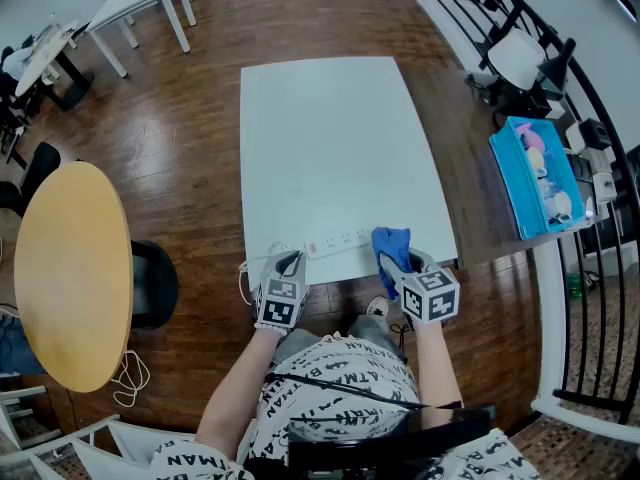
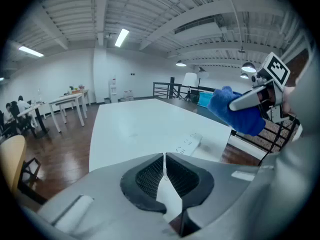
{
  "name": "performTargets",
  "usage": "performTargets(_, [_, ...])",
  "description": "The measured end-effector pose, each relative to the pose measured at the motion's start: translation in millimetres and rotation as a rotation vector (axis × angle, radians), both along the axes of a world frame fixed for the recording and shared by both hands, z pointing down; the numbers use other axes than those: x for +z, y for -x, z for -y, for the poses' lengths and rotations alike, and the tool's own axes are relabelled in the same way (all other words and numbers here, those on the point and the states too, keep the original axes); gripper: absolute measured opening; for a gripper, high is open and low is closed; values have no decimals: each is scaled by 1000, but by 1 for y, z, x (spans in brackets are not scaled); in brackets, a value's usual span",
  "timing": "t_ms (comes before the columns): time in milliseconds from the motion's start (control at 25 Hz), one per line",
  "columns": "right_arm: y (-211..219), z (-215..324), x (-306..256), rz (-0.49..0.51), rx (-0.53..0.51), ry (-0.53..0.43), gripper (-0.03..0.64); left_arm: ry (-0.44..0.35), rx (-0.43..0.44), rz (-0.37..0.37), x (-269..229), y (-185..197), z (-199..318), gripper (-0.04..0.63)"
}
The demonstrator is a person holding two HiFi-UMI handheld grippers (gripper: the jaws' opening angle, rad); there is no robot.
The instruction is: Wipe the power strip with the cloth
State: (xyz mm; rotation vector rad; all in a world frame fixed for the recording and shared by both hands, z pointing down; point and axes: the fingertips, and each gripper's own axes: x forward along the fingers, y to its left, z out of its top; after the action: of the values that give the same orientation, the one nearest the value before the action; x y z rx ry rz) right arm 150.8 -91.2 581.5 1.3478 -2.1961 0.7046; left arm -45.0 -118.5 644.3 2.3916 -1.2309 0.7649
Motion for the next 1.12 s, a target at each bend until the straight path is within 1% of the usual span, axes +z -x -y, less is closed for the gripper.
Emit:
performTargets(80, [-3, -1, 0, -3, 11, 2, 135, 0, 31, 13, 4, -1, 4, 21])
performTargets(240, [-8, -2, 1, -4, 34, 7, 135, 7, 94, 27, 12, -5, 14, 54])
performTargets(280, [-8, -2, 2, -5, 41, 9, 135, 15, 108, 22, 14, -6, 15, 79])
performTargets(360, [-9, -4, 2, -8, 55, 13, 135, 36, 145, 10, 16, -10, 15, 153])
performTargets(480, [-11, -5, 1, -10, 76, 14, 135, 42, 224, 7, 18, -21, 15, 258])
performTargets(520, [-11, -6, 1, -10, 82, 15, 135, 43, 256, 17, 21, -26, 14, 301])
performTargets(560, [-12, -6, 1, -11, 88, 16, 135, 46, 287, 31, 25, -30, 13, 327])
performTargets(640, [-14, -7, 1, -13, 98, 19, 135, 47, 347, 67, 35, -38, 12, 358])
performTargets(760, [-16, -9, 2, -17, 109, 23, 135, 33, 431, 141, 50, -47, 14, 360])
performTargets(880, [-18, -11, 2, -21, 119, 26, 135, 18, 493, 220, 63, -48, 16, 359])
performTargets(1040, [-25, -14, 3, -26, 133, 36, 135, 24, 549, 245, 73, -51, 19, 349])
performTargets(1120, [-28, -17, 5, -26, 143, 43, 135, 47, 575, 243, 78, -51, 18, 307])
